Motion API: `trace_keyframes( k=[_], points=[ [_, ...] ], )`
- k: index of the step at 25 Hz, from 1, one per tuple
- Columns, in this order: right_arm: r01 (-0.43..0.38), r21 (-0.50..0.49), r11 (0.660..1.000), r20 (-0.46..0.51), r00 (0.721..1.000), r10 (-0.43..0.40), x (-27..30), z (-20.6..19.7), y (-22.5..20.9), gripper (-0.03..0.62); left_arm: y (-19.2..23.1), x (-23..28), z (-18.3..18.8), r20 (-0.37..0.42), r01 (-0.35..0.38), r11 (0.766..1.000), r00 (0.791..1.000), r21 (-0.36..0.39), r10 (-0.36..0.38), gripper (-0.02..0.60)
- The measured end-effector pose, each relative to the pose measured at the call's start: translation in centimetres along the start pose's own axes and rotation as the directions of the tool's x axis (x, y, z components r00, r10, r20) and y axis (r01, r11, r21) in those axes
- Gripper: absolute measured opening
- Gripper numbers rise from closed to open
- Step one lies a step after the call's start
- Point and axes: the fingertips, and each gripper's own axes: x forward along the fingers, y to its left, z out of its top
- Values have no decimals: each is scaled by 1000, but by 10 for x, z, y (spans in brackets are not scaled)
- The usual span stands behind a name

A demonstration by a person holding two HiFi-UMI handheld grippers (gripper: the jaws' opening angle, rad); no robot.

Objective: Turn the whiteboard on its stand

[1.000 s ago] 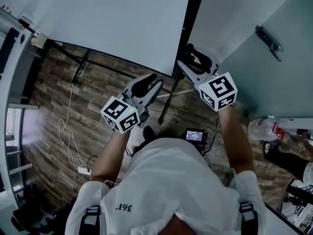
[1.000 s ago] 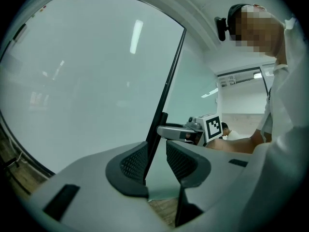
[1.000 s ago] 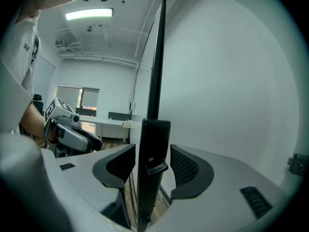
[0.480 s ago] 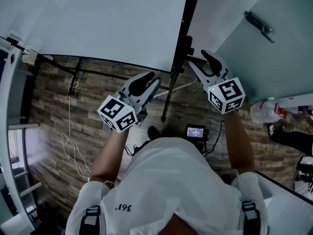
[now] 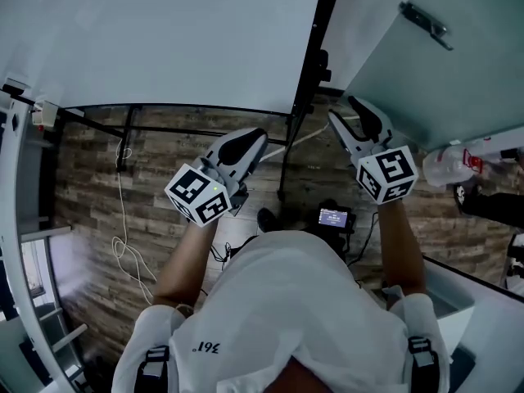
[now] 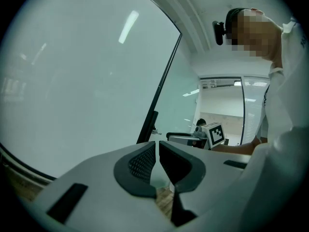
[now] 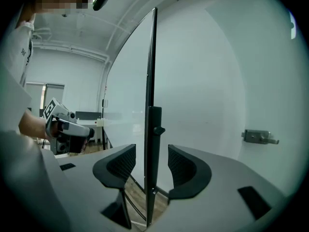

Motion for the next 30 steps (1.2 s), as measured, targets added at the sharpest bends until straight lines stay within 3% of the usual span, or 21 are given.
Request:
trace_keyframes(
  k=[10,16,30],
  points=[
    [48,58,997,22,999,-50,-43,-11,25,215,-16,-11,-18,-26,45,999,999,0,-45,18],
    [25,66,997,43,999,-28,-86,-10,40,200,-52,-20,-22,-1,-18,999,1000,-36,18,18],
    [-5,110,994,17,1000,4,-210,-53,28,114,-176,-24,-62,11,-117,991,993,-72,118,18]
  ],
)
